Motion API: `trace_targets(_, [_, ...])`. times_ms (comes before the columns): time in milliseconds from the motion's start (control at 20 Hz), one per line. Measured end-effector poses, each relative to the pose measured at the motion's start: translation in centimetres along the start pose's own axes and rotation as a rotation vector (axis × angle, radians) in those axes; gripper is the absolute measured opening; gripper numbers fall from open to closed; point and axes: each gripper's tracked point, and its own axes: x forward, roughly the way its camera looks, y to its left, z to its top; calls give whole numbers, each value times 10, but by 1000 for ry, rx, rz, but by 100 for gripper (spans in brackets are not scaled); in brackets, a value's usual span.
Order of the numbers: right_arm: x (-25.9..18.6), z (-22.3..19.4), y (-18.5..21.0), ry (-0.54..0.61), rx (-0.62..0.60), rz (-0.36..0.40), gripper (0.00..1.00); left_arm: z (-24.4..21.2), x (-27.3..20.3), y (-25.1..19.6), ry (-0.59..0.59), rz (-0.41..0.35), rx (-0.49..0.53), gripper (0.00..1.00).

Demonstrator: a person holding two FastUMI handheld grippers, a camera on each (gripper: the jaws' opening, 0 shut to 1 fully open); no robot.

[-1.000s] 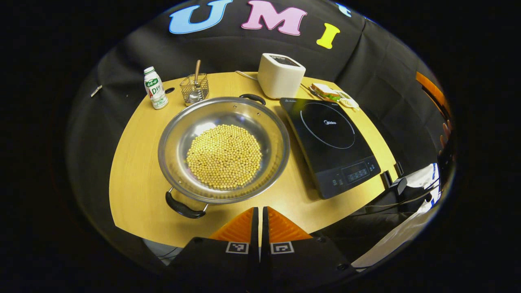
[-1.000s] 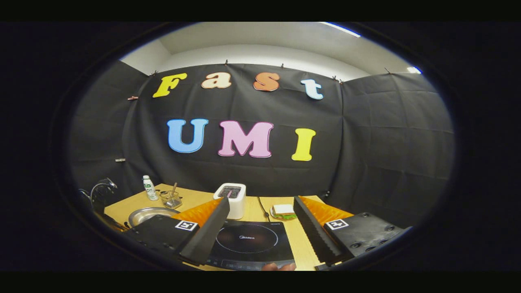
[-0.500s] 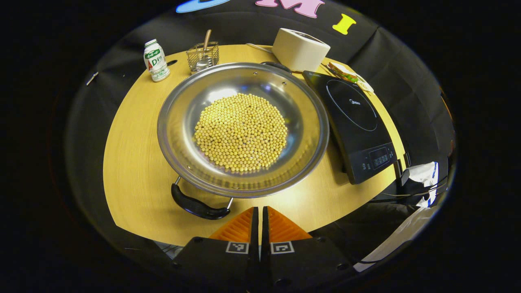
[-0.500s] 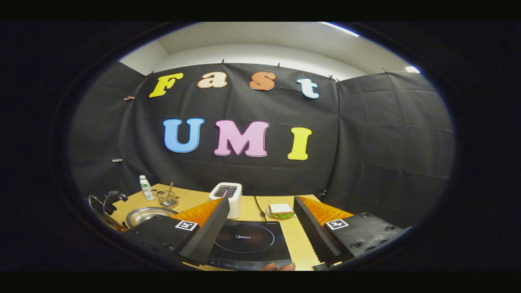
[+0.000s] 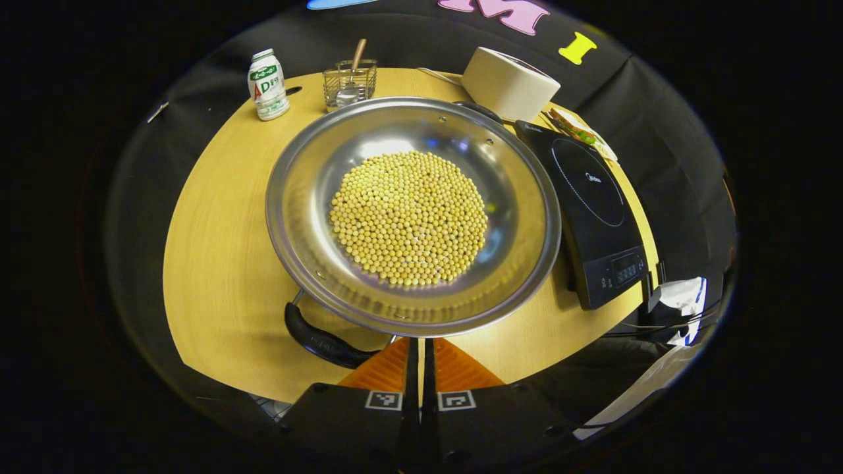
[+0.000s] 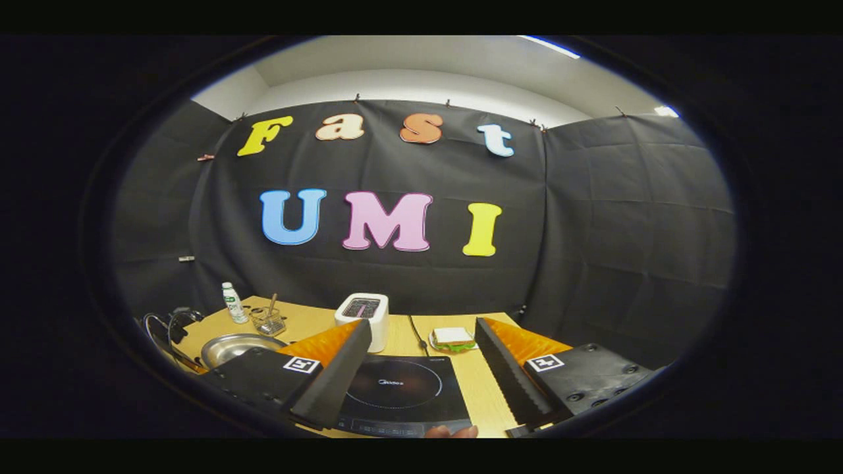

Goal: First push the handle of the pot to place it horizontally, then grasp the pot with both hands and set it on the induction cooktop.

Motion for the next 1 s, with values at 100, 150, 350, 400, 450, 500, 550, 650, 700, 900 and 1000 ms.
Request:
trace_targets(100, [3, -2, 1, 5, -4, 0, 98, 2, -1, 10, -5, 19, -2, 5])
trace_targets(150, [3, -2, 0, 6, -5, 0, 98, 4, -1, 15, -7, 24, -7, 5])
trace_targets(350, [4, -5, 1, 15, -12, -1, 96, 3, 1, 38, -5, 58, -29, 5])
trace_targets(400, [4, -5, 2, 18, -14, -1, 96, 5, 1, 46, -6, 67, -35, 5])
trace_targets(450, [3, -6, 2, 20, -18, -2, 96, 5, 1, 52, -8, 77, -42, 5])
trace_targets(500, [3, -6, 3, 22, -21, -2, 98, 7, 1, 59, -11, 87, -51, 5])
trace_targets(550, [3, -8, 4, 25, -26, -3, 98, 8, 2, 65, -16, 98, -61, 5])
trace_targets(650, [3, -9, 3, 30, -33, -5, 100, 12, 1, 83, -27, 130, -91, 5])
trace_targets(700, [3, -9, 3, 32, -36, -6, 98, 14, 2, 90, -33, 141, -107, 5])
trace_targets(900, [1, -11, 2, 36, -49, -14, 98, 24, 0, 118, -61, 176, -167, 5])
trace_targets(1000, [1, -11, 2, 39, -55, -14, 98, 33, 3, 133, -74, 202, -179, 5])
